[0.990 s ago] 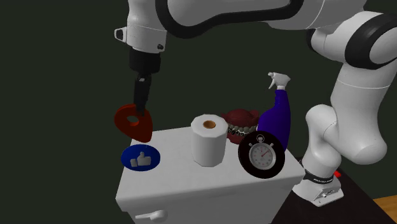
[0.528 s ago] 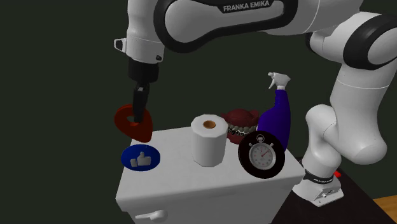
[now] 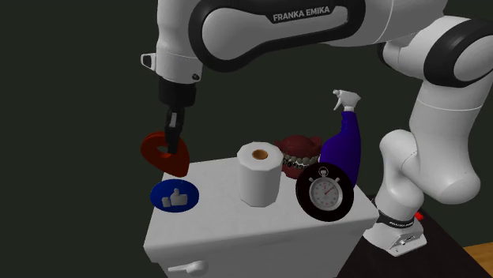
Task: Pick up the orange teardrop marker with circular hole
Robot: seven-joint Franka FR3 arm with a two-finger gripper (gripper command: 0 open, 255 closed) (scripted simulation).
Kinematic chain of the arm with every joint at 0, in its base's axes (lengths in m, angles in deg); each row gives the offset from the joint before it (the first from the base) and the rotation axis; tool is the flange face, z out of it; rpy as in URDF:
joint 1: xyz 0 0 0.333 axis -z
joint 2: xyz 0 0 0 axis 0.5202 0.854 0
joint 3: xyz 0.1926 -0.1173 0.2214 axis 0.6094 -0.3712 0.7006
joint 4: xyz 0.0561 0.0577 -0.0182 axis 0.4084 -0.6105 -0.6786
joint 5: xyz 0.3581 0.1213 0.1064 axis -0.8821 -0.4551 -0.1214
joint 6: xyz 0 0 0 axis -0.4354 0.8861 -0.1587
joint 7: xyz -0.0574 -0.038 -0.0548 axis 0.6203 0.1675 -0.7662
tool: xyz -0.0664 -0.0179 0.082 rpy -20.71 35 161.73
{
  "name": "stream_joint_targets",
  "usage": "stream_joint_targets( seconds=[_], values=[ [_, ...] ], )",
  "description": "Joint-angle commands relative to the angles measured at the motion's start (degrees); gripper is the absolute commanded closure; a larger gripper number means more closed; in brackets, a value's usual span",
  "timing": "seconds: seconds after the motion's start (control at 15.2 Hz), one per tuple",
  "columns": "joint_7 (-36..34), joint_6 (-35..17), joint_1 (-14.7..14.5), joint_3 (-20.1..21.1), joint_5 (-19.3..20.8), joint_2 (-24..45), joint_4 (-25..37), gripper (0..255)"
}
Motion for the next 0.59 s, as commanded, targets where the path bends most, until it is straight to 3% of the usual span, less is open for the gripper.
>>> stream_joint_targets(
  seconds=[0.0,0.2,0.53],
  values=[
    [0.0,0.1,0.4,-0.5,-0.1,0.7,-0.1,255],
    [0.1,-0.3,0.5,-0.4,0.0,-0.2,-1.4,255],
    [-0.2,3.7,0.7,-0.3,0.1,0.2,3.0,255]
  ],
)
